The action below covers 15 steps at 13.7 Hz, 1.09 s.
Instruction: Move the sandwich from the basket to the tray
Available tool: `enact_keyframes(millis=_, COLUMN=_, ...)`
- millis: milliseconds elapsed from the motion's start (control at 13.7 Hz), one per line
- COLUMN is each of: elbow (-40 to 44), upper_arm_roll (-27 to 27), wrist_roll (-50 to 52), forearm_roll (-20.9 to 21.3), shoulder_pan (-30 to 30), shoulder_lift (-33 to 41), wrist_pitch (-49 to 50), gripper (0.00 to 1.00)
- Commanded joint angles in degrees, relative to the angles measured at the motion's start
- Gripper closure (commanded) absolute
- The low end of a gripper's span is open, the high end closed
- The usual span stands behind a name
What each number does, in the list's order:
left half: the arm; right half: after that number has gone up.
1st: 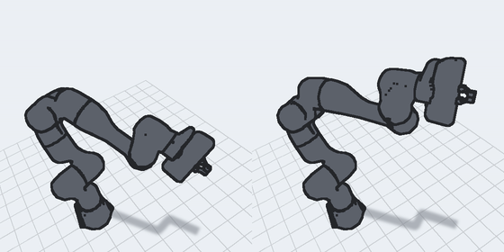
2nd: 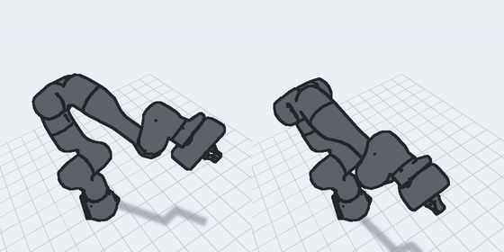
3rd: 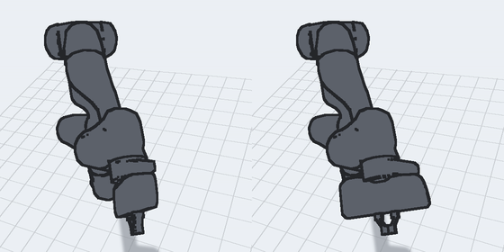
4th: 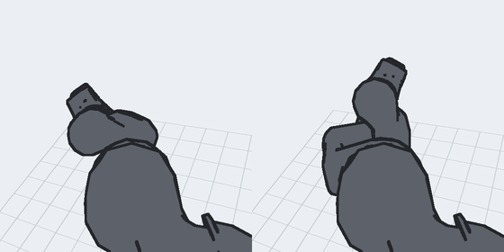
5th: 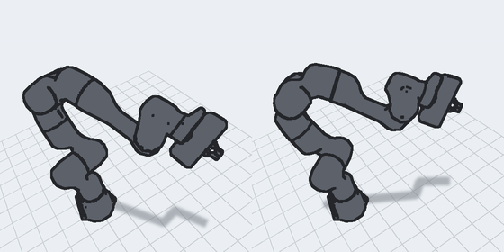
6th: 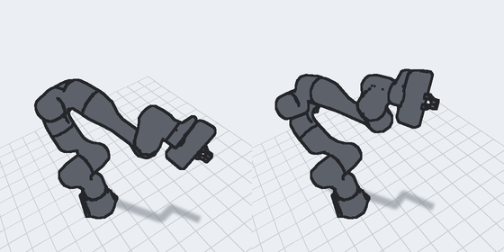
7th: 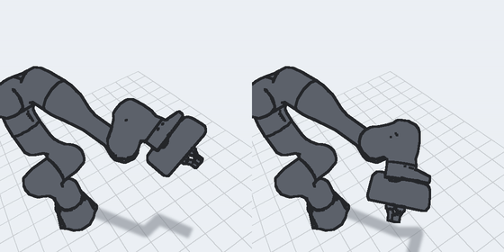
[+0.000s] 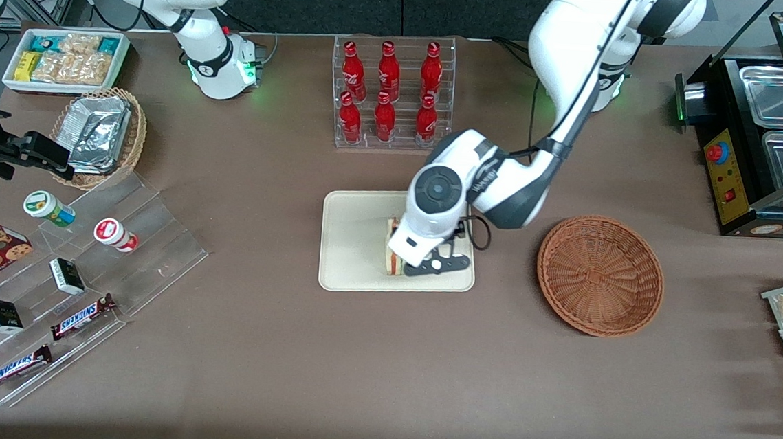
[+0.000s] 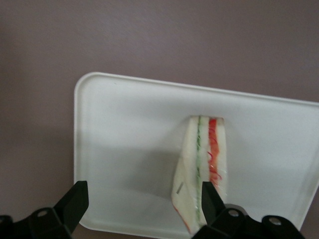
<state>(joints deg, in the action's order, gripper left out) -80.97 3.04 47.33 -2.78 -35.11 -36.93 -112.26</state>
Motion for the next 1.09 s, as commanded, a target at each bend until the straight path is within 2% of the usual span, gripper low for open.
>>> enact_keyframes(millis=0, elbow=-5.32, upper_arm_roll=0.3, wrist_roll=-4.77, forearm_roll=-0.21, shoulder_pan=3.54, shoulder_lift=4.75, wrist_pitch=0.55, gripper=0.0)
enact_keyframes(millis=219, elbow=-6.83, upper_arm_roll=0.21, wrist_roll=-10.57, forearm_roll=-0.21, shoulder_pan=8.28, shoulder_lift=7.22, wrist_pitch=1.42, gripper=0.0)
enact_keyframes(millis=584, elbow=-6.83, upper_arm_roll=0.3, wrist_roll=-24.98, forearm_roll=-0.21, shoulder_pan=17.69, shoulder_lift=11.26, wrist_pitch=9.33, gripper=0.0)
enact_keyframes(millis=1022, elbow=-11.13, upper_arm_roll=0.56, wrist_roll=-40.54, forearm_roll=-0.21, shoulder_pan=26.48, shoulder_lift=22.5, wrist_pitch=20.21, gripper=0.0)
